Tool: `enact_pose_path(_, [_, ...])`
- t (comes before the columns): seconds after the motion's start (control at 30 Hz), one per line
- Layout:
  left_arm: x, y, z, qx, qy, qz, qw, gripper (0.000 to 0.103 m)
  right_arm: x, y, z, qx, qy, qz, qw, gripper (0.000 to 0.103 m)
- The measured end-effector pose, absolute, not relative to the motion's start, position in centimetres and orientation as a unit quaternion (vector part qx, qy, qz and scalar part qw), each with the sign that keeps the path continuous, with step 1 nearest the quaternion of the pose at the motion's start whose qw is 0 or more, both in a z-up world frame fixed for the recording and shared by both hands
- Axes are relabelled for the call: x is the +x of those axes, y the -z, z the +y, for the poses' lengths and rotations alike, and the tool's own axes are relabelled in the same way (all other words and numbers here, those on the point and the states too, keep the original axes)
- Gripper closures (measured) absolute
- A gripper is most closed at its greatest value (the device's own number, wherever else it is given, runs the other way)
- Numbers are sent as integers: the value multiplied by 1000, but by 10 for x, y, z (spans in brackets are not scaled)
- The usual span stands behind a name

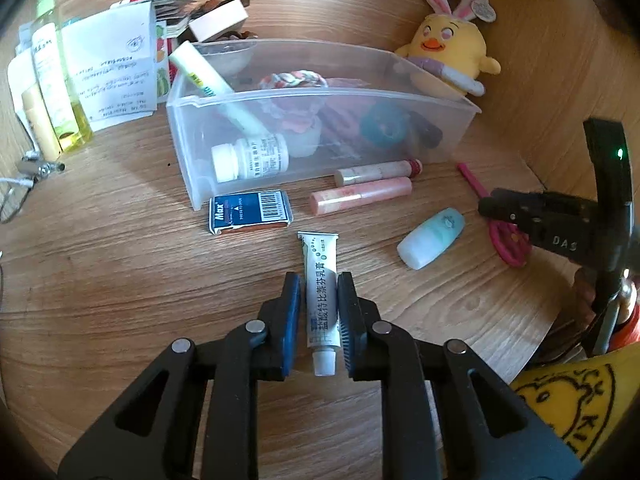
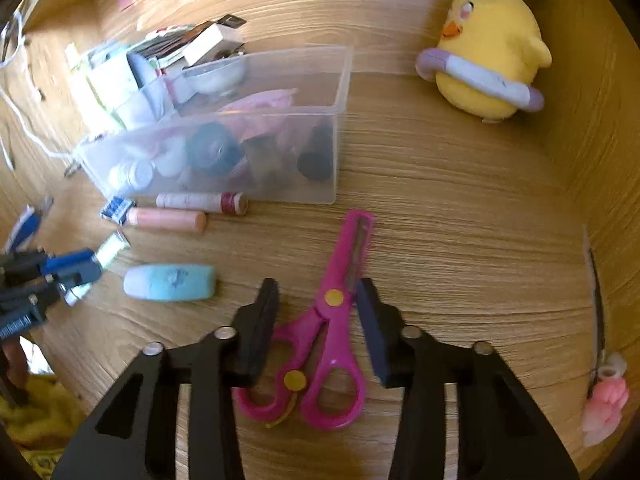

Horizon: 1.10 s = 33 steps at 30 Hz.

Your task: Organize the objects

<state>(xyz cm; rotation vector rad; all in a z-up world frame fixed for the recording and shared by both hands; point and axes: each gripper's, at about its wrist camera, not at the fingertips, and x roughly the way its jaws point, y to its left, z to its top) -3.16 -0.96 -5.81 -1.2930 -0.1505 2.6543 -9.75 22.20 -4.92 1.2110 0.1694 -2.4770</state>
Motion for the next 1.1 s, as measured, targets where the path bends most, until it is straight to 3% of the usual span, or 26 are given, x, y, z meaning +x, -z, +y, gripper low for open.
enact_pose_path(0.1, [-30, 58, -4, -431, -897, -35, 89, 85, -100, 50, 230, 430, 882, 37, 190, 86])
enact_pose_path(0.33, [-25, 60, 23, -423, -902, 42, 76, 82, -98, 48, 229, 433, 877, 14, 207, 86])
enact_pose_path(0.4, [-27, 59, 23, -424, -901, 38, 78, 87, -95, 43, 231, 424, 881, 9, 209, 86])
enact_pose_path(0.77, [-35, 14, 1, -371, -924, -30, 88, 87, -76, -10, 242, 338, 911, -24, 233, 86])
enact_pose_path(1.1, [-52, -36, -3, -310, -946, -44, 86, 87, -95, -44, 224, 295, 920, -21, 256, 86])
